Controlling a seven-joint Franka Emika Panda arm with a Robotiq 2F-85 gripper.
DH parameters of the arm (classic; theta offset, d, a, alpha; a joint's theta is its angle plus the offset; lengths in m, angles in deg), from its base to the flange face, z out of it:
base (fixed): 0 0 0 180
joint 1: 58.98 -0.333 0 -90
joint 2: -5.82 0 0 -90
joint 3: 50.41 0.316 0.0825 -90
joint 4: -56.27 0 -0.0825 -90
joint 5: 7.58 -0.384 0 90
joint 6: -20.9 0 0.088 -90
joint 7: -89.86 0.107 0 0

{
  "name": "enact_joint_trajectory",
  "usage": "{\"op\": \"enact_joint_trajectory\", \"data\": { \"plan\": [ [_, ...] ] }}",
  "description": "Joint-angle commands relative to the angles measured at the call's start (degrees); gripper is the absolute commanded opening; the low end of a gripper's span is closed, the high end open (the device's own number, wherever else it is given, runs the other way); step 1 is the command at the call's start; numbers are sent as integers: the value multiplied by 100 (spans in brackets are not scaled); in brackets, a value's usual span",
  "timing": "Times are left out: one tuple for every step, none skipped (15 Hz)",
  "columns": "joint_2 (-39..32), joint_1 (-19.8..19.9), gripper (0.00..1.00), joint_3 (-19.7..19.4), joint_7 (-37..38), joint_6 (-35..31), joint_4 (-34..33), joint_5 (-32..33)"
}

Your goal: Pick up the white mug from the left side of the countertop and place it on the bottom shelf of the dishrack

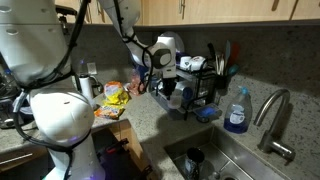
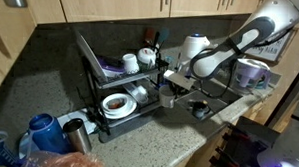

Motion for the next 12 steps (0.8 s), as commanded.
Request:
{"op": "enact_joint_trajectory", "data": {
  "plan": [
    [54,128,2,115,497,-427,71,-132],
    [26,131,2,113,584,-533,77,-179],
    [-24,132,2,114,688,-659,80,-196],
    [-74,125,2,111,726,-783,79,-263],
    [-134,124,2,106,793,-907,55,-294],
    [-187,109,2,107,824,-1026,23,-387],
    [-244,94,2,111,861,-1164,0,-423],
    [-304,82,2,114,916,-1286,-21,-452],
    [-361,73,2,112,956,-1402,-39,-444],
    [-413,69,2,100,1007,-1507,-51,-407],
    [-467,61,2,84,1094,-1605,-64,-369],
    [-518,50,2,60,1204,-1708,-71,-294]
  ]
}}
